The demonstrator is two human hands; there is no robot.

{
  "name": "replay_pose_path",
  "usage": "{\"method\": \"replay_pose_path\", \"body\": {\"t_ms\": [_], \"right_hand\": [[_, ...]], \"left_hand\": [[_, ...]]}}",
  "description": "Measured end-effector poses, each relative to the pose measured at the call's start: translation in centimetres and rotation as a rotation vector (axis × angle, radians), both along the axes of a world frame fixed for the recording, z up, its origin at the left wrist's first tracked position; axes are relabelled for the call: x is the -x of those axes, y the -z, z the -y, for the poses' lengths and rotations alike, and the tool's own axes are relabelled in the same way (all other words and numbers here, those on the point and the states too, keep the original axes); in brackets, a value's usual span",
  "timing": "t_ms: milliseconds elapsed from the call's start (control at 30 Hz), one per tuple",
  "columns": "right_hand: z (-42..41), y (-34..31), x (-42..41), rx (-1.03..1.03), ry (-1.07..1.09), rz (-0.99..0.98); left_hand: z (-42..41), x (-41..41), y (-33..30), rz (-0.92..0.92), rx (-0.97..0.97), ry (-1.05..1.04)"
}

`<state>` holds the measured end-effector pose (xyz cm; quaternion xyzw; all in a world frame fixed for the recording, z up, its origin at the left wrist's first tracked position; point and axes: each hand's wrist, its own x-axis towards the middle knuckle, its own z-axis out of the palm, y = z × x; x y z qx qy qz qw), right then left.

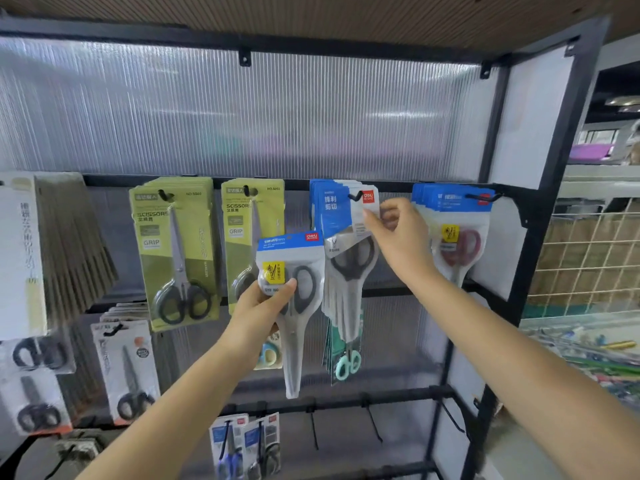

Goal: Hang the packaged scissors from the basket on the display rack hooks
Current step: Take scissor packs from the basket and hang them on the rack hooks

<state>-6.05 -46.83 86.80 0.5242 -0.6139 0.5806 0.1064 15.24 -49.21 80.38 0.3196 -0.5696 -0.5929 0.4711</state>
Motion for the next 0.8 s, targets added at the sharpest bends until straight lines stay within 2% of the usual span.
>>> {"method": "replay_pose_path", "body": {"t_ms": [200, 367, 500, 700, 800], "right_hand": [[-4.8, -1.7, -0.4, -0.083, -0.136, -0.100], [-8.1, -1.4, -1.8, -0.378, -0.358, -0.111], [-8.5, -0.4, -2.8, -0.561, -0.411, -0.032], [-7.8, 0.4, -2.7, -0.592, -0.428, 0.187], [-8.1, -0.1, -2.5, -0.498, -0.407, 0.098]], "left_hand": [[-2.0, -0.7, 0.7, 0.034, 0.118, -0.012], [-3.9, -1.0, 1.4, 0.074, 0.191, 0.056], [-5.3, 0.1, 1.5, 0.111, 0.224, 0.112], [-6.3, 1.6, 1.9, 0.102, 0.258, 0.190], [-6.5, 2.0, 2.2, 0.103, 0.251, 0.209]]}}
